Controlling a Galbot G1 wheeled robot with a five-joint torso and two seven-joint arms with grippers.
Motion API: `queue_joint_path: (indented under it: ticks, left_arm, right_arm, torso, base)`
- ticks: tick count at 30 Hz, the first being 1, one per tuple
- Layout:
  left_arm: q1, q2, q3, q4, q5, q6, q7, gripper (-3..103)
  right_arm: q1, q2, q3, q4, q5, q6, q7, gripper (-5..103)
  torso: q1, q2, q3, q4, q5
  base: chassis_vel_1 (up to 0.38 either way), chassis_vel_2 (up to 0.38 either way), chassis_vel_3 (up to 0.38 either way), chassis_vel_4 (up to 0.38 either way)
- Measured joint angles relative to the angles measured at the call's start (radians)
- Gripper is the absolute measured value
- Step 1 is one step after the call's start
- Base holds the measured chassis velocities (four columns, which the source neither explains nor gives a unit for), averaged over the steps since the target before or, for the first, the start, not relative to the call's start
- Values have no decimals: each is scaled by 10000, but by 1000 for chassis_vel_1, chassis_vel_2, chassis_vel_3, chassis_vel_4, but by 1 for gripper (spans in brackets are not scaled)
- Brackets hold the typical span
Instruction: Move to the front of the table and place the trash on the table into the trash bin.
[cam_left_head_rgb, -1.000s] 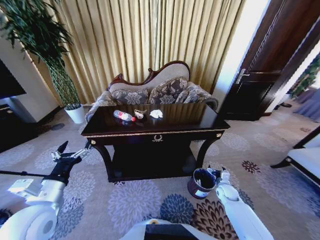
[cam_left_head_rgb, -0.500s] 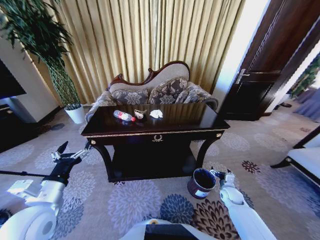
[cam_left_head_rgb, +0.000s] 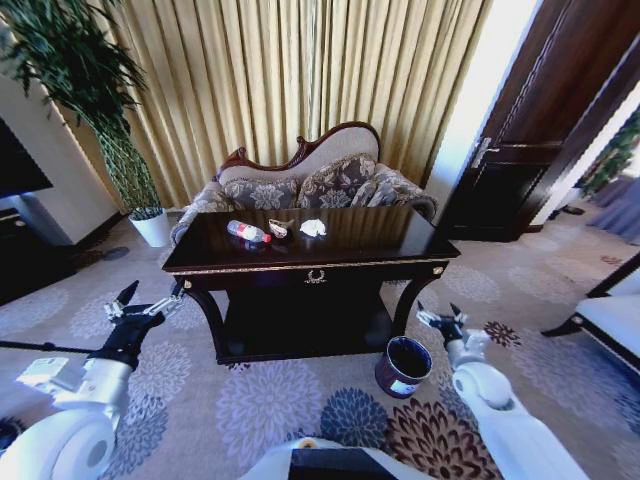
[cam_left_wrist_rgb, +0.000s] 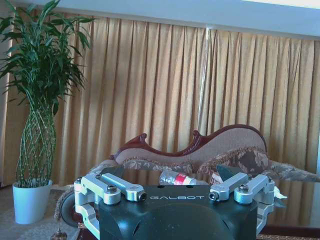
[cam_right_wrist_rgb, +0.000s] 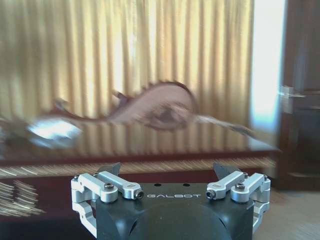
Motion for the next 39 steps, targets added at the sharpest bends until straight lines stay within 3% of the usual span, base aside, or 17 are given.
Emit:
queue_joint_path:
  ticks: [6,11,39]
  left_arm:
    - [-61,36,-31,0,-52,4,-19,100]
    - [-71,33,-55,0,-67,0,-25,100]
    - [49,61,-21,0,-35,-232,6,100]
  right_arm:
    - [-1264,107,117,3374,638,-1218,506,100]
    - [-1816,310,44,4370,438,-1700,646,100]
    - [-2183,529,-68,4258,-463,-1606,640,100]
  torso:
    - [0,0,0,0,-1]
    - [-1,0,0,-1,0]
    - [1,-2,3,0,2]
  base:
    - [0,0,0,0]
    - [0,0,0,0]
    - [-58,59,56,-55]
